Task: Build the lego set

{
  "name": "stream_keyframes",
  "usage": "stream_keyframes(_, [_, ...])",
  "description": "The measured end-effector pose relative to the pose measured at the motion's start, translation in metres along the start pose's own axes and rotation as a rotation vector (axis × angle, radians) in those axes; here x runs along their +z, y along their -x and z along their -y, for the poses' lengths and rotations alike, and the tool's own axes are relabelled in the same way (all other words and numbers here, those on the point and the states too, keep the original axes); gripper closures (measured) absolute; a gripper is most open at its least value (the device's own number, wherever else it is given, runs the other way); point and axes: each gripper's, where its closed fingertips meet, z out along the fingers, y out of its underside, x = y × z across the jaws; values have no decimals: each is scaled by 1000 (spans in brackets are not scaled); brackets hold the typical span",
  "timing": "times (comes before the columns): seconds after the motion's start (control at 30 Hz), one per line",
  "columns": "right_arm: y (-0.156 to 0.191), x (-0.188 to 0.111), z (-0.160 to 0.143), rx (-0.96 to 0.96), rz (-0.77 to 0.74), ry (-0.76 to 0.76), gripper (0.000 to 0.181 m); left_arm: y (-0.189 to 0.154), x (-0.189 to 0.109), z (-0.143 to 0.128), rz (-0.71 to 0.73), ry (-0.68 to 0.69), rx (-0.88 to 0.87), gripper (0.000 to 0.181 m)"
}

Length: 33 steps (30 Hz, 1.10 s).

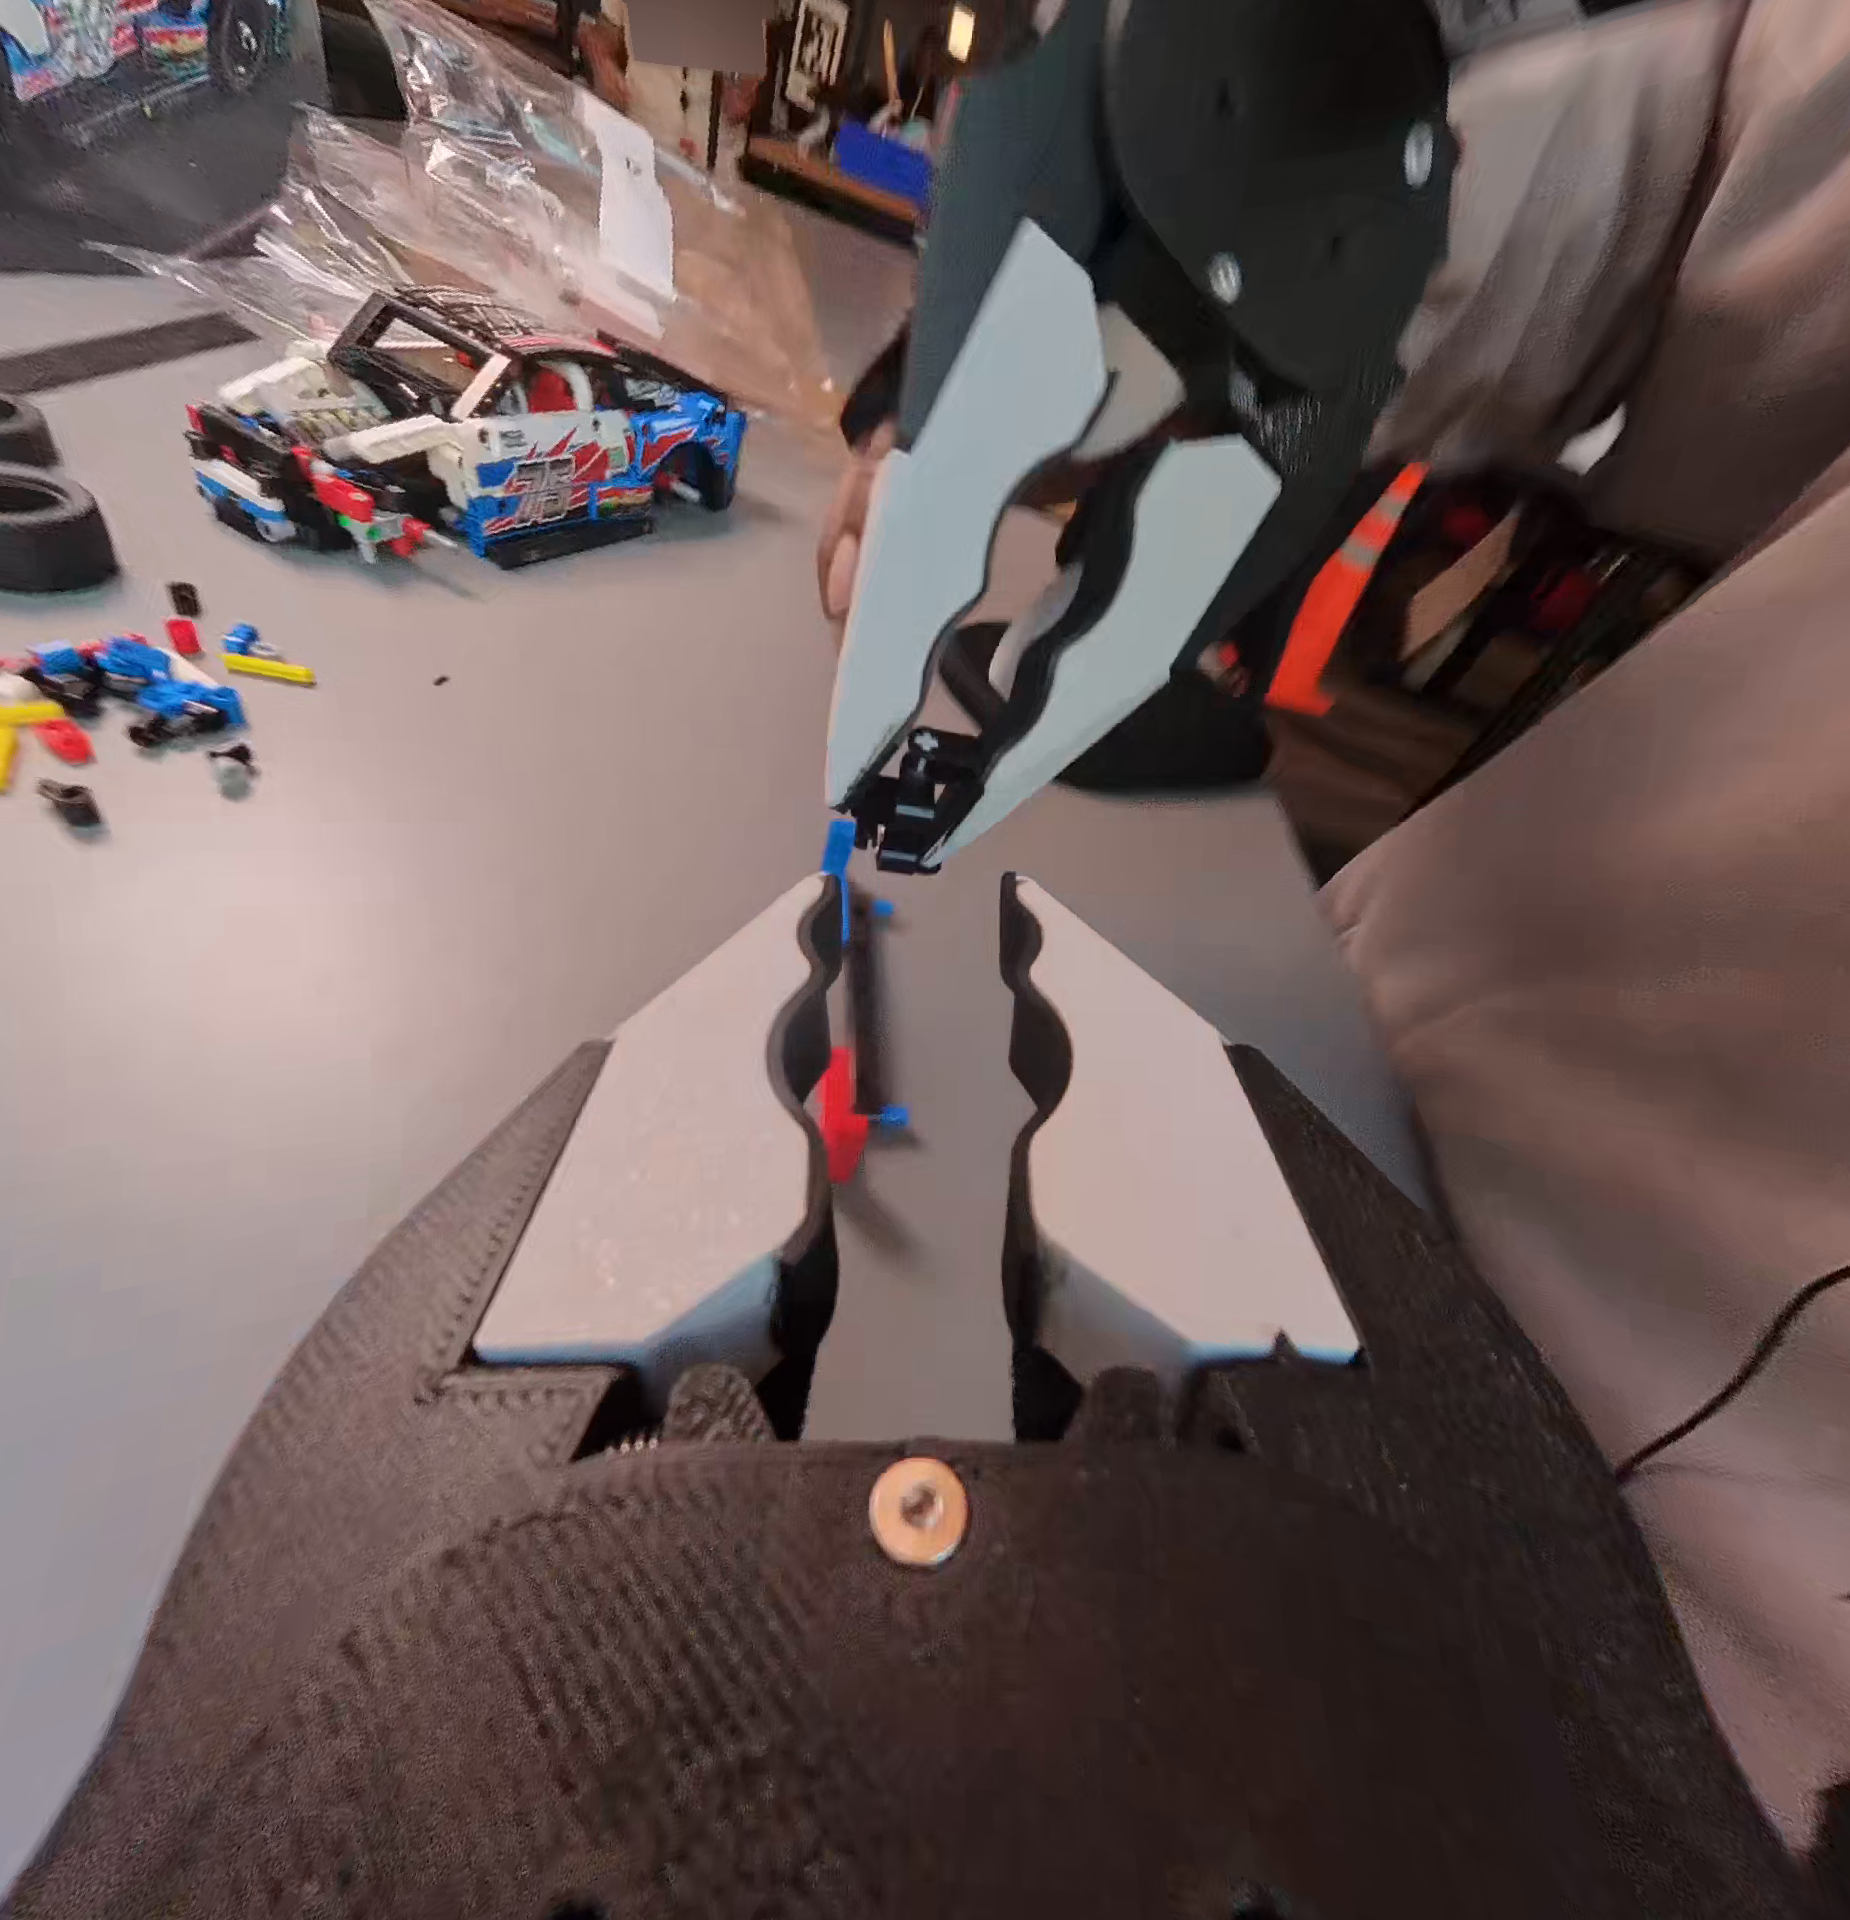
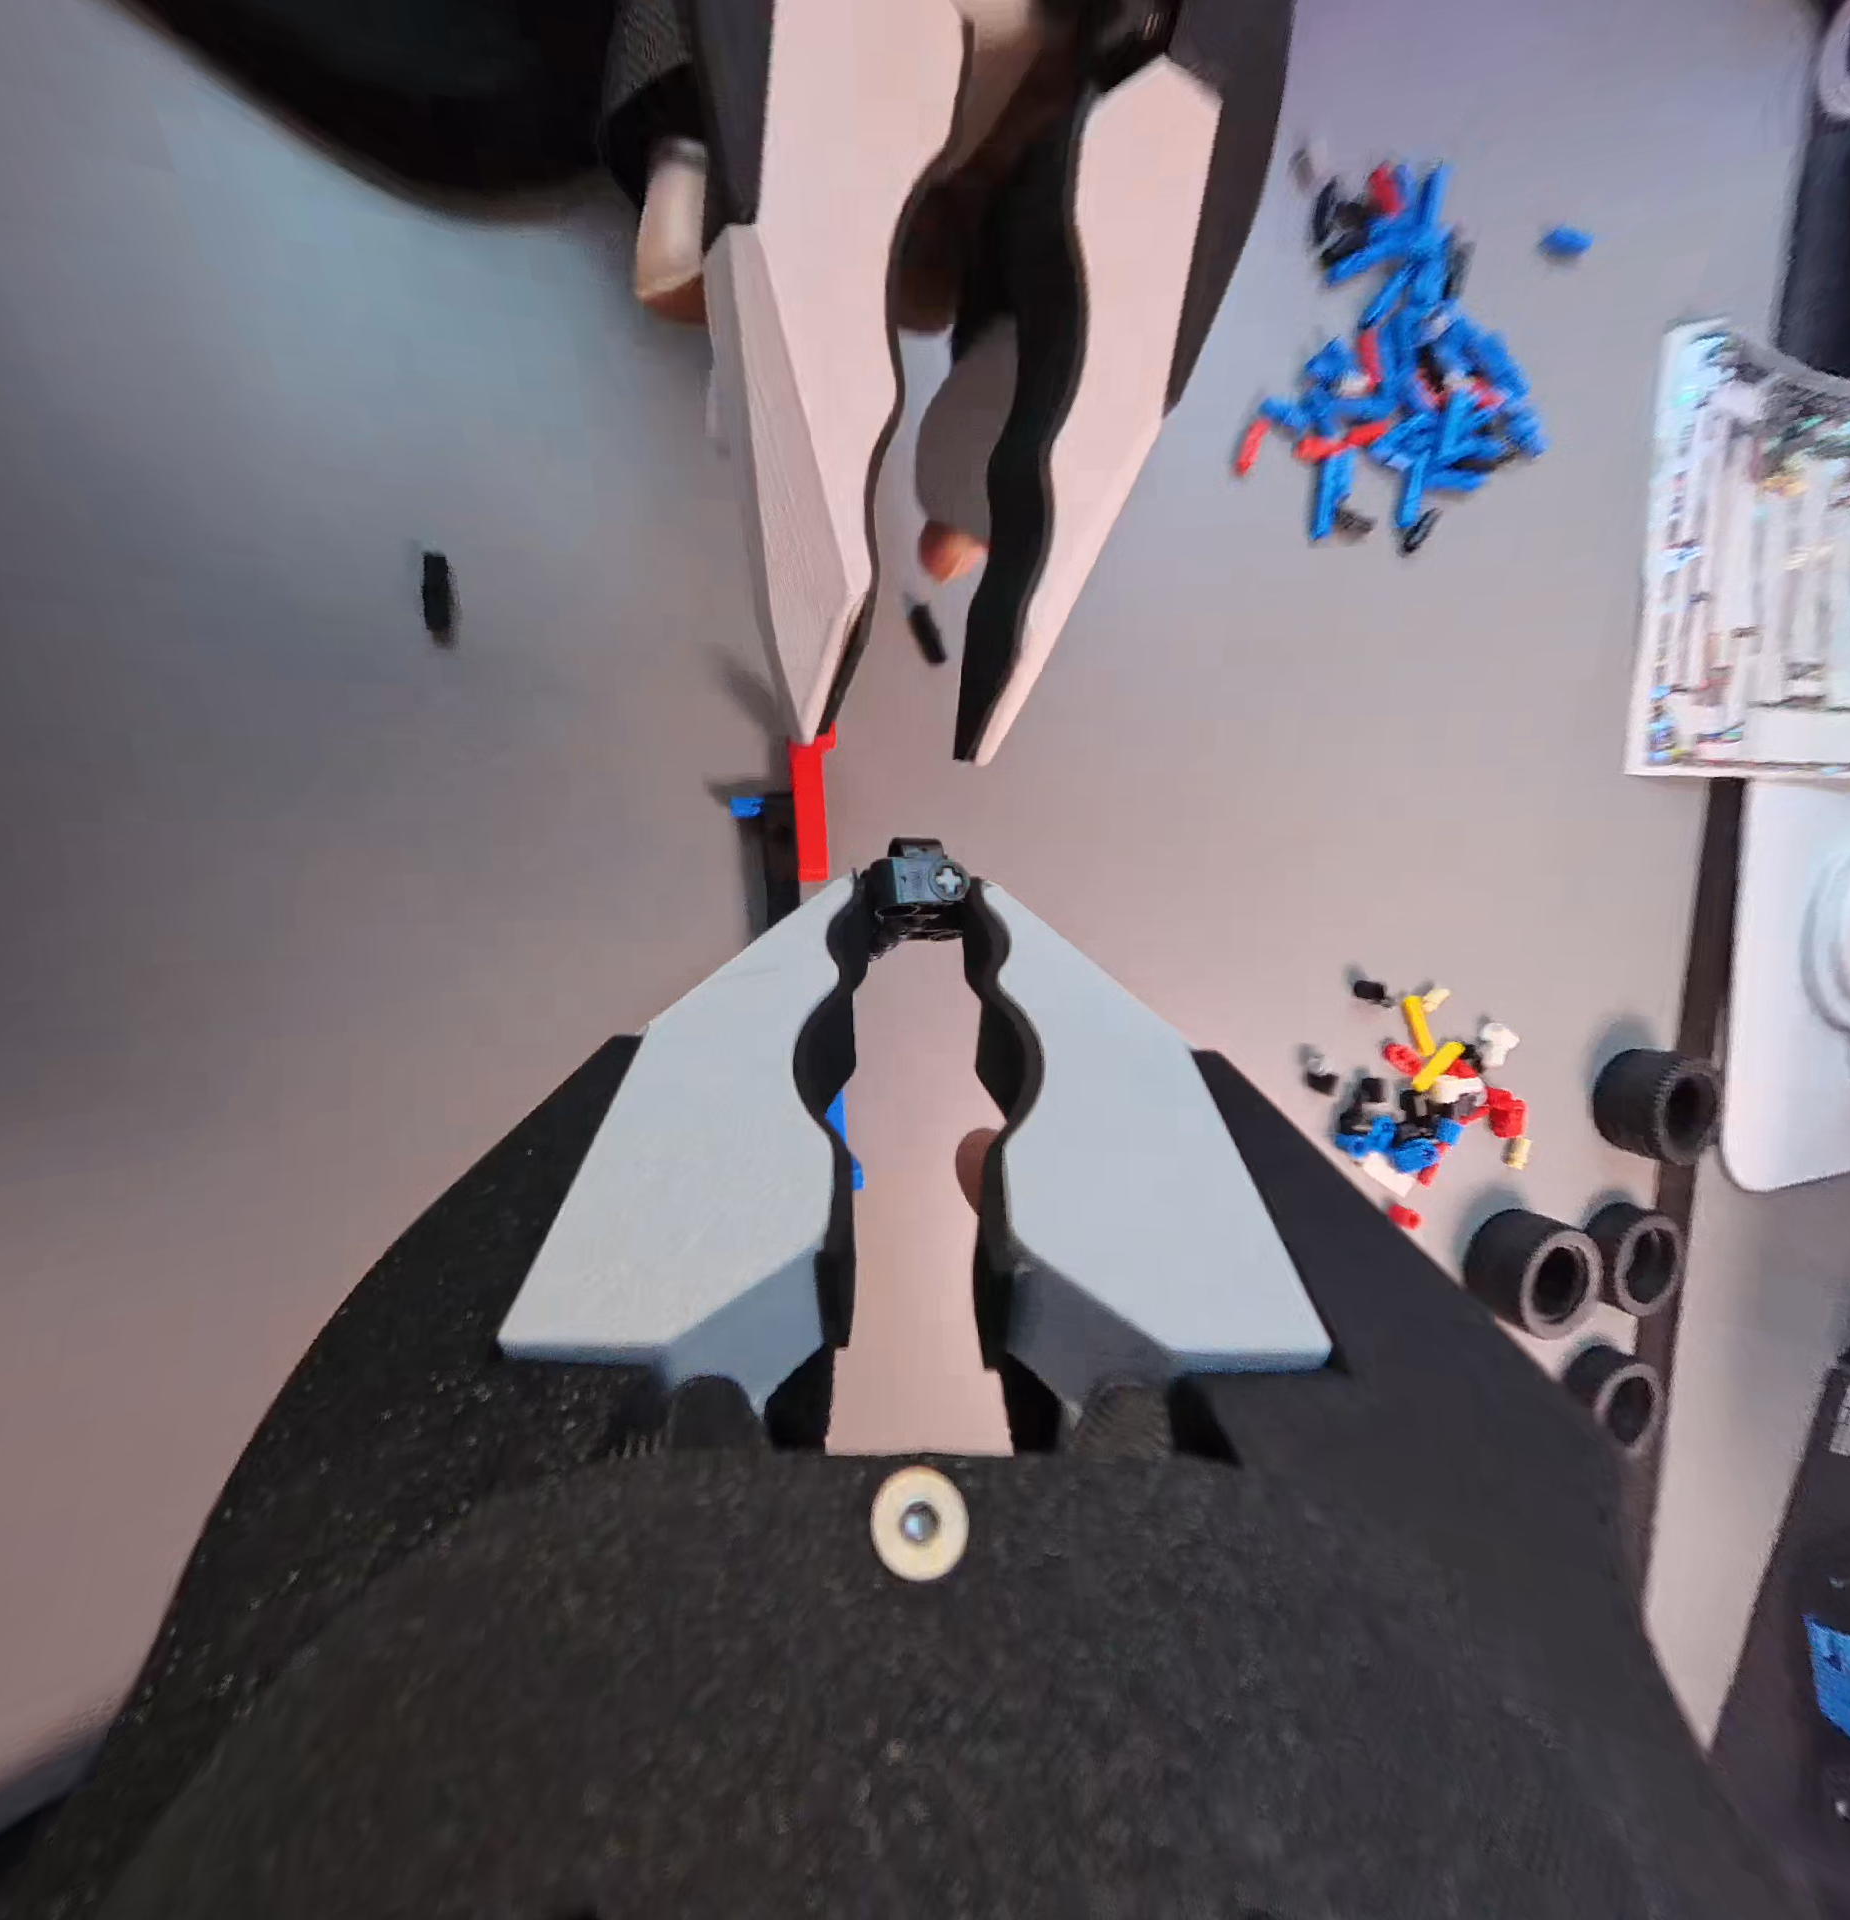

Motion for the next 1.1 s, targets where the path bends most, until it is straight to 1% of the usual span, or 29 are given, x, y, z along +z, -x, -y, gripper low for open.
stream_keyframes(0.07, [-2, -12, 19, -36, -88, -104, 166, -8, -3, 14, -119, -98, -215, 140])
stream_keyframes(0.1, [-3, -18, 27, -37, -126, -152, 165, -11, -4, 20, -176, -136, -299, 140])
stream_keyframes(0.13, [-4, -23, 33, -37, -158, -188, 165, -14, -6, 25, -216, -171, -347, 146])
stream_keyframes(0.17, [-4, -29, 38, -39, -184, -217, 165, -19, -8, 30, -252, -199, -362, 157])
stream_keyframes(0.23, [-2, -39, 50, -50, -210, -288, 165, -29, -10, 39, -309, -238, -364, 169])
stream_keyframes(0.3, [1, -50, 61, -50, -218, -366, 165, -37, -16, 48, -378, -295, -386, 173])
stream_keyframes(0.4, [3, -64, 74, 31, -183, -502, 166, -47, -25, 60, -486, -377, -434, 173])
stream_keyframes(0.57, [8, -78, 92, 209, -44, -714, 168, -62, -33, 66, -579, -428, -384, 174])
stream_keyframes(0.63, [10, -78, 96, 230, -15, -741, 166, -66, -35, 68, -590, -444, -353, 174])
stream_keyframes(0.73, [11, -80, 99, 215, -15, -749, 165, -67, -39, 70, -596, -463, -328, 174])
stream_keyframes(0.9, [15, -78, 99, 182, 3, -719, 164, -70, -41, 70, -601, -463, -298, 174])
stream_keyframes(1.0, [19, -78, 99, 146, 9, -694, 167, -72, -40, 68, -608, -450, -289, 174])
stream_keyframes(1.1, [21, -75, 96, 105, 6, -635, 168, -72, -38, 65, -614, -427, -305, 175])
